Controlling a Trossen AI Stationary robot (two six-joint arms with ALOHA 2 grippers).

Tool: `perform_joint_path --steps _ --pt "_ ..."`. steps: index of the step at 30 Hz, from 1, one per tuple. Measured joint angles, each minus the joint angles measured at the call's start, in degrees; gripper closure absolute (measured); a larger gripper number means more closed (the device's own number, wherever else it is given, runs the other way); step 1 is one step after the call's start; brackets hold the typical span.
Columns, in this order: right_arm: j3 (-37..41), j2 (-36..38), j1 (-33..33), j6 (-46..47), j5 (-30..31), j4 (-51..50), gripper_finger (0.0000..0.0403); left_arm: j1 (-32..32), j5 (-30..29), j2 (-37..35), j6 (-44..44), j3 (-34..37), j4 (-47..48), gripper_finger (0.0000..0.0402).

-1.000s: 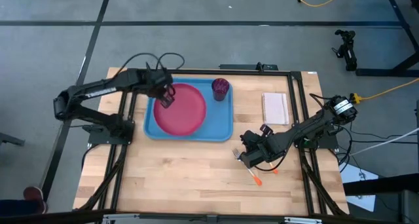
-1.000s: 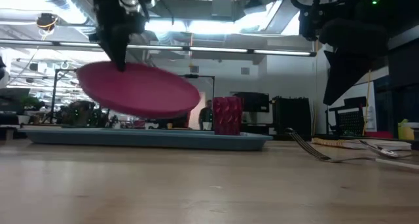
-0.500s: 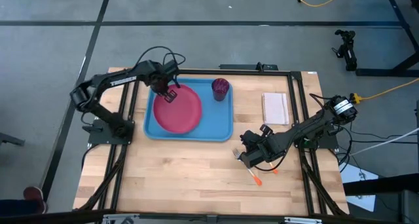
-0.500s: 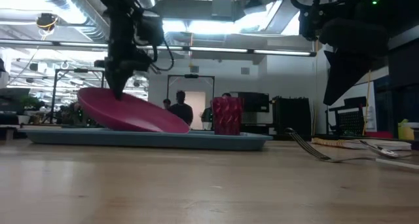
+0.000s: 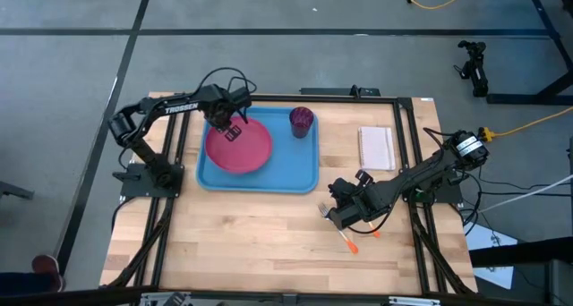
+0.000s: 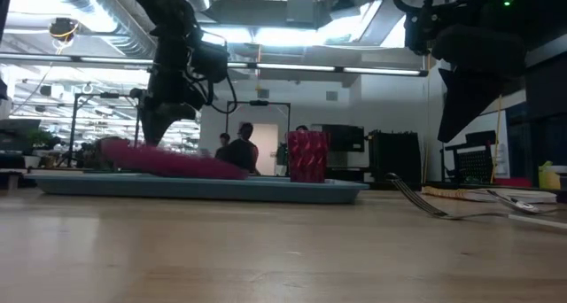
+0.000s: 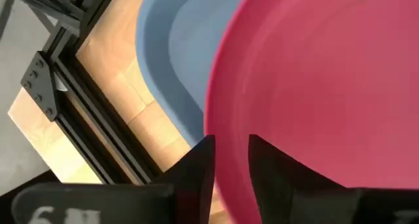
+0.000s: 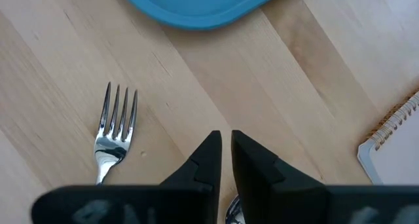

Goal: Pick and place plate/cup/fork/spoon on tray
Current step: Put the pink plate on the blue serving tray to the bottom left of the red cup

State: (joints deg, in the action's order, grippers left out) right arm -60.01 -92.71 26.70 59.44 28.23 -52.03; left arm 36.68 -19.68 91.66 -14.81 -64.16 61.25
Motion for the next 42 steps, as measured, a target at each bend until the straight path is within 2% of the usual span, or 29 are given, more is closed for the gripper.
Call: perform_joint_path --steps 8,13,19,23,26,28,30,33,35,38,39,42 --pt "0.00 0.00 0.00 0.00 0.00 0.00 0.0361 -1.78 -1.43 0.00 -0.05 0.00 -0.02 0.0312" --pt "0.00 0.00 0.00 -0.15 -0.04 -0.04 0.0361 -5.44 2.09 0.00 -2.97 0.00 0.12 0.0311" --pt "0.00 0.00 0.00 -3.04 -3.82 -0.22 0.0361 -14.05 13.48 0.00 -7.54 0.00 2.45 0.0310" --pt "0.00 0.00 0.00 -3.01 -4.33 -0.36 0.0361 -22.53 22.70 0.00 -9.45 0.00 3.85 0.0310" --pt "0.00 0.00 0.00 -2.99 -4.41 -0.72 0.0361 -29.44 29.67 -0.02 -12.84 0.00 8.49 0.0310" --pt "0.00 0.00 0.00 -2.99 -4.46 -0.69 0.0361 -34.56 30.80 -0.02 -14.44 0.00 12.11 0.0310" --pt "0.00 0.00 0.00 -2.98 -4.48 -0.68 0.0361 -39.74 27.21 -0.04 -15.45 0.02 14.72 0.0310" --pt "0.00 0.00 0.00 -2.97 -4.44 -0.66 0.0361 -45.47 16.90 -0.04 -17.91 0.02 18.22 0.0310" --pt "0.00 0.00 0.00 -2.97 -4.44 -0.61 0.0361 -46.78 9.62 -0.10 -21.62 0.38 19.64 0.0310" --pt "0.00 0.00 -0.04 -2.95 -4.39 -0.55 0.0361 -45.91 -2.24 -0.11 -26.88 2.28 20.25 0.0310" --pt "0.00 0.00 -0.04 -2.95 -4.39 -0.53 0.0361 -44.82 -4.25 -0.14 -27.19 3.42 21.53 0.0310" --pt "0.00 0.00 -0.04 -2.52 -4.46 -0.23 0.0361 -39.16 -4.79 -1.92 -27.12 9.06 26.61 0.0310"
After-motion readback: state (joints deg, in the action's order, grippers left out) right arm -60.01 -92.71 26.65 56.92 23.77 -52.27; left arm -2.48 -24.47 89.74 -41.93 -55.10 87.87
